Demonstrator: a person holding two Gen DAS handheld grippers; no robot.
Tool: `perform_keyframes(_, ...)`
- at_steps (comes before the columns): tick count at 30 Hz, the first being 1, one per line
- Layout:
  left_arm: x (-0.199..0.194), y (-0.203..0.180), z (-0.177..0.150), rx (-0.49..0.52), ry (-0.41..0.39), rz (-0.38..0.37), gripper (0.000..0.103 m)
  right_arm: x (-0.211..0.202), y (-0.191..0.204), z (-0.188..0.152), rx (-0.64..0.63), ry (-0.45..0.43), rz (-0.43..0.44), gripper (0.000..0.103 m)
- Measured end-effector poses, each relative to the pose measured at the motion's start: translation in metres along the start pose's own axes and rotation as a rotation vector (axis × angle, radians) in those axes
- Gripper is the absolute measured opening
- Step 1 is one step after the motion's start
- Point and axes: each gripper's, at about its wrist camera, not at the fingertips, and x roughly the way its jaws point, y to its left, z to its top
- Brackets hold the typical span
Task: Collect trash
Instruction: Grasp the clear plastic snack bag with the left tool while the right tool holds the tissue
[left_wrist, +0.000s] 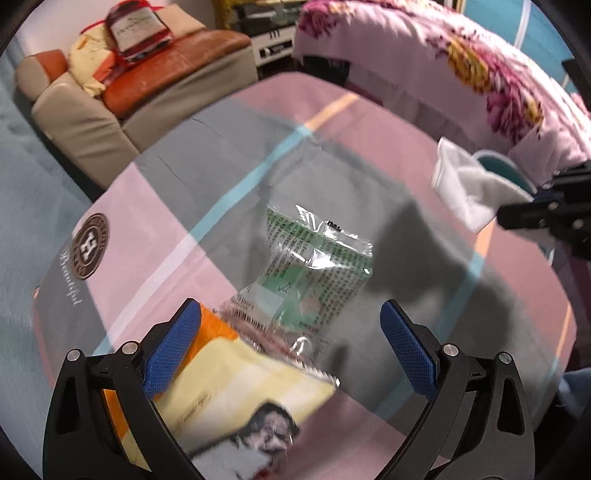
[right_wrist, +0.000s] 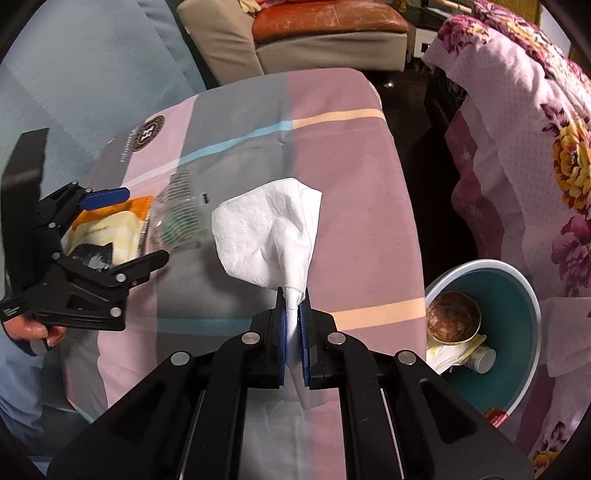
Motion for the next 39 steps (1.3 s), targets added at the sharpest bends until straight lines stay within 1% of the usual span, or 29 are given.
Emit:
perform_keyframes(3, 0.016, 0.002, 0.004, -0.005, 0.032, -0.01, 0.097, 0.007, -0.008, 0.003, 0.021, 0.012, 0.008, 0.006)
perform_keyframes(5, 0.025, 0.006, 0.006, -0.031, 0.039, -0.042, 0.097, 0.01, -0.014, 0.004, 0.039, 0.011, 0.022, 0.006)
perform_keyframes(6, 0.028, 0.008, 0.006, -0.044, 0.039, -0.055, 0.096, 0.01, -0.015, 0.004, 0.042, 0.011, 0.025, 0.006)
perform_keyframes(7, 0.03, 0.009, 0.005, -0.049, 0.038, -0.051, 0.09, 0.011, -0.016, 0.004, 0.047, 0.009, 0.03, 0.006)
perform_keyframes(8, 0.031, 0.009, 0.005, -0.05, 0.032, -0.031, 0.079, 0.011, -0.018, 0.003, 0.052, 0.007, 0.034, 0.006)
perform_keyframes(9, 0.032, 0.01, 0.004, -0.059, 0.037, -0.036, 0.069, 0.012, -0.019, 0.003, 0.054, 0.007, 0.037, 0.006)
perform_keyframes(10, 0.032, 0.01, 0.004, -0.072, 0.04, -0.054, 0.053, 0.012, -0.021, 0.003, 0.057, 0.004, 0.04, 0.006)
perform_keyframes(11, 0.03, 0.01, 0.004, -0.09, 0.033, -0.066, 0.031, 0.012, -0.021, 0.002, 0.059, 0.001, 0.041, 0.006)
perform_keyframes(12, 0.029, 0.009, 0.005, -0.097, 0.035, -0.064, 0.024, 0.011, -0.023, 0.001, 0.064, -0.003, 0.043, 0.006)
perform_keyframes(13, 0.027, 0.008, 0.004, -0.12, 0.036, -0.064, 0.02, 0.01, -0.025, -0.001, 0.072, -0.01, 0.046, 0.006)
perform_keyframes(14, 0.026, 0.007, 0.004, -0.13, 0.033, -0.065, 0.018, 0.009, -0.026, -0.002, 0.077, -0.015, 0.047, 0.006)
perform_keyframes(16, 0.023, 0.0, 0.003, -0.129, 0.028, -0.066, 0.018, 0.007, -0.029, -0.006, 0.087, -0.025, 0.052, 0.006)
perform_keyframes(21, 0.017, -0.013, -0.007, -0.132, 0.029, -0.118, 0.019, 0.002, -0.034, -0.016, 0.093, -0.022, 0.056, 0.006)
perform_keyframes(22, 0.015, -0.015, -0.008, -0.133, 0.028, -0.123, 0.023, -0.001, -0.037, -0.019, 0.097, -0.025, 0.056, 0.006)
perform_keyframes(24, 0.01, -0.019, -0.014, -0.137, 0.019, -0.117, 0.041, -0.003, -0.04, -0.022, 0.102, -0.026, 0.053, 0.006)
perform_keyframes(25, 0.007, -0.021, -0.016, -0.135, 0.009, -0.106, 0.059, -0.004, -0.042, -0.024, 0.105, -0.027, 0.052, 0.006)
perform_keyframes(26, 0.003, -0.023, -0.019, -0.128, -0.008, -0.085, 0.074, -0.006, -0.043, -0.025, 0.107, -0.029, 0.051, 0.006)
perform_keyframes(28, -0.006, -0.026, -0.021, -0.11, -0.036, -0.062, 0.082, -0.009, -0.046, -0.028, 0.114, -0.036, 0.049, 0.006)
perform_keyframes(29, -0.01, -0.028, -0.022, -0.098, -0.04, -0.073, 0.085, -0.01, -0.047, -0.028, 0.117, -0.038, 0.05, 0.006)
perform_keyframes(32, -0.016, -0.034, -0.019, -0.059, -0.048, -0.096, 0.089, -0.015, -0.051, -0.031, 0.122, -0.043, 0.049, 0.006)
perform_keyframes(34, -0.016, -0.04, -0.017, -0.028, -0.037, -0.144, 0.089, -0.017, -0.051, -0.033, 0.119, -0.044, 0.046, 0.006)
perform_keyframes(36, -0.017, -0.047, -0.018, -0.009, -0.029, -0.172, 0.089, -0.019, -0.051, -0.035, 0.114, -0.045, 0.036, 0.006)
perform_keyframes(39, -0.016, -0.058, -0.021, -0.005, -0.023, -0.229, 0.089, -0.022, -0.052, -0.038, 0.108, -0.047, 0.01, 0.006)
